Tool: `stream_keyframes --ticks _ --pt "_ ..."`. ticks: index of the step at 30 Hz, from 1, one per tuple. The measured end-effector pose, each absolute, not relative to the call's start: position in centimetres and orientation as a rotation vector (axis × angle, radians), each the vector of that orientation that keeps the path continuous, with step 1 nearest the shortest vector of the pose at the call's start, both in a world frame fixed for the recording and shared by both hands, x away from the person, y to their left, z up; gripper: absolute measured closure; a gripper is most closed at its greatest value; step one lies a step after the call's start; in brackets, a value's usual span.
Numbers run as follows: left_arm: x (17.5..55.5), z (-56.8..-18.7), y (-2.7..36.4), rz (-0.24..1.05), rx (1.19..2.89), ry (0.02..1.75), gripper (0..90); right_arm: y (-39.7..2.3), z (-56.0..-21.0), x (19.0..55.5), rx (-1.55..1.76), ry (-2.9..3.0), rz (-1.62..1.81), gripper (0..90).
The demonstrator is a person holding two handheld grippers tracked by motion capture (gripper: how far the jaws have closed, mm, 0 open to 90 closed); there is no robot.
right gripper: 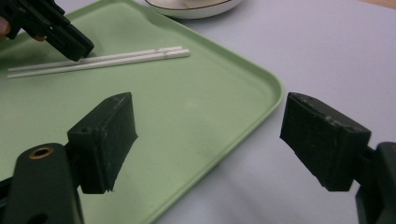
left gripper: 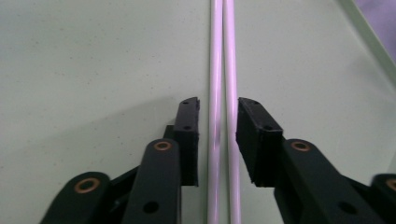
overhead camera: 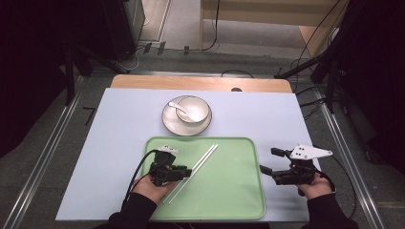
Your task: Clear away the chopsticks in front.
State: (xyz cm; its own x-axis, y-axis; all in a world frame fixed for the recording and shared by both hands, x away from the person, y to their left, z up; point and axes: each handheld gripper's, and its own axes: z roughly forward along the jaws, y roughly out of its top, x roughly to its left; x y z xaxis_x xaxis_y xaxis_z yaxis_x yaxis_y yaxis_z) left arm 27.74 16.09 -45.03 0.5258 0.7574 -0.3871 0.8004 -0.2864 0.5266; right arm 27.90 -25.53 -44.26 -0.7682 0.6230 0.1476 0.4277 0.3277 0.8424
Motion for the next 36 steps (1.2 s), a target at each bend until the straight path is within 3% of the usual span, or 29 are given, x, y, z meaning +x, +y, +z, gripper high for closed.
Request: stream_keyframes --ticks 6,9,14,36 --pt "27.6 -43.5 16.9 -0.086 2.082 1.18 43.6 -25.6 -44.3 27.9 0.965 2.387 1.418 18.7" --pt "27.2 -42.8 17.6 -0.075 2.106 1.143 37.7 -25.6 -44.3 27.9 0.969 2.385 1.419 18.7" --pt "26.8 -41.6 19.4 -0.122 2.053 1.094 33.0 -25.5 -44.3 27.8 0.964 2.384 1.419 18.7" --pt "26.0 -39.3 28.9 0.088 1.965 1.159 28.3 -25.5 -44.3 27.8 0.972 2.389 1.415 18.7"
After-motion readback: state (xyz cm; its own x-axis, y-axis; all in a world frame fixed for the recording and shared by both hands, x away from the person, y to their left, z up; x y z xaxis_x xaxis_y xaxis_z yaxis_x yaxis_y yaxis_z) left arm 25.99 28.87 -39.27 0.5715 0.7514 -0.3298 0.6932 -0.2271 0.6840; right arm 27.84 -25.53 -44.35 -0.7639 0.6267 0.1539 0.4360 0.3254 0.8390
